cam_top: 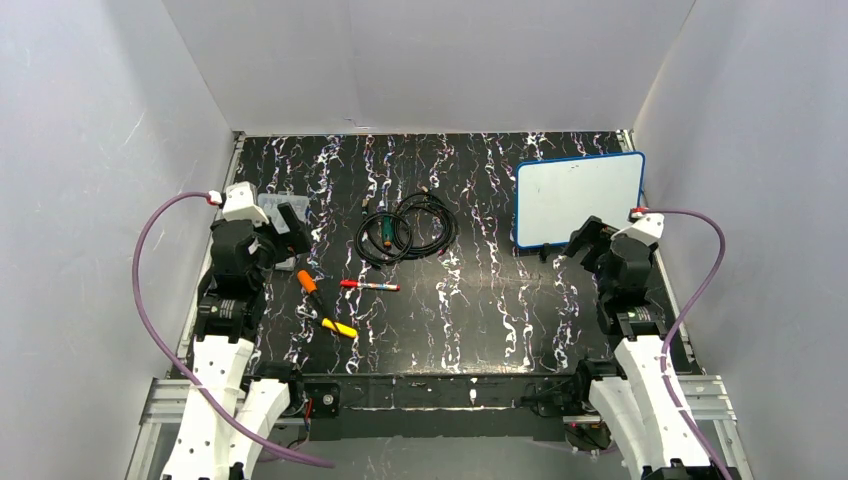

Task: Write a sentence on the whiteboard
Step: Move the whiteboard to the center of the board.

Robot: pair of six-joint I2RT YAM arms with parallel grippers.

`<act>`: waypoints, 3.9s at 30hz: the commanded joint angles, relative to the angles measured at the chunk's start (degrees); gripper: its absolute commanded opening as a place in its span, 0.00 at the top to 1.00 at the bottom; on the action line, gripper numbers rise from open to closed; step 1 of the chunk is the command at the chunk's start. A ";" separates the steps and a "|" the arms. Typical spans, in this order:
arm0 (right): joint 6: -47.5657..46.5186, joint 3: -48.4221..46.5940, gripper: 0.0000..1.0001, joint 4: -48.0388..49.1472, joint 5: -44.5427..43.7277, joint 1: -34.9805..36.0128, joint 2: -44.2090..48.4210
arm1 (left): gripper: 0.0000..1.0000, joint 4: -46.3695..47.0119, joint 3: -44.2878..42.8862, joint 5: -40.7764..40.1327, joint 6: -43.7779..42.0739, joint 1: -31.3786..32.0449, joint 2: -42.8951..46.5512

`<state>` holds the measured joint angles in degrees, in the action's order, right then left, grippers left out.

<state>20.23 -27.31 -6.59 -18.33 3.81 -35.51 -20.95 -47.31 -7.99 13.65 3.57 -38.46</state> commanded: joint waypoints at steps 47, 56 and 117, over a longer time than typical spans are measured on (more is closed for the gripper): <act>-7.06 -11.46 0.55 16.34 14.70 1.75 -49.57 | 0.01 1.09 0.38 13.69 -2.79 -0.23 -1.18; -8.35 -11.34 0.78 16.84 14.41 4.13 -49.91 | 0.01 1.17 0.46 13.96 -2.90 -0.22 -1.01; -7.56 -15.43 0.50 18.14 16.65 55.62 -46.67 | 0.01 1.17 0.97 17.41 -4.39 -0.20 -1.45</act>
<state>21.10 -35.33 6.15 -8.60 58.96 -76.79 -20.12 -47.20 7.55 10.37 3.57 -40.07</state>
